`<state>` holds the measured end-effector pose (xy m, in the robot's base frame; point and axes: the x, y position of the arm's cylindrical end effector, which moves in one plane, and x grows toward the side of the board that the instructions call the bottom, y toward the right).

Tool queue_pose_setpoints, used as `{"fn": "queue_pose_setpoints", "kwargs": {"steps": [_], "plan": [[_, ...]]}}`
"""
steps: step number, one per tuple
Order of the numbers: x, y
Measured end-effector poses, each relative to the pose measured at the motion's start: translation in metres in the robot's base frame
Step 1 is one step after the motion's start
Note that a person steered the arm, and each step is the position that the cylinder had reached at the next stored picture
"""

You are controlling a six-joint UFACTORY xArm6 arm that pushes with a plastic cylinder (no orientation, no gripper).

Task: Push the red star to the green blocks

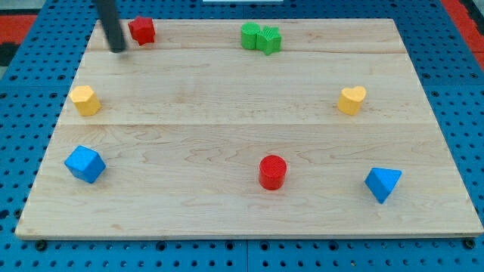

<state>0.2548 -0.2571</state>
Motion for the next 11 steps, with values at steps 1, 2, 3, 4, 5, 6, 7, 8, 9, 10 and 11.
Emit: {"fn": "queue_pose_setpoints", "kwargs": {"steps": [1, 2, 3, 4, 5, 6, 7, 8, 9, 10, 11], "plan": [[-0.042, -0.002], [-0.047, 0.043], [-0.035, 0.118], [0.007, 0.144], [-0.007, 0.134], [-0.027, 0.145], [-0.025, 0.173], [-0.025, 0.175], [-0.019, 0.175], [-0.004, 0.176], [0.013, 0.099]]}}
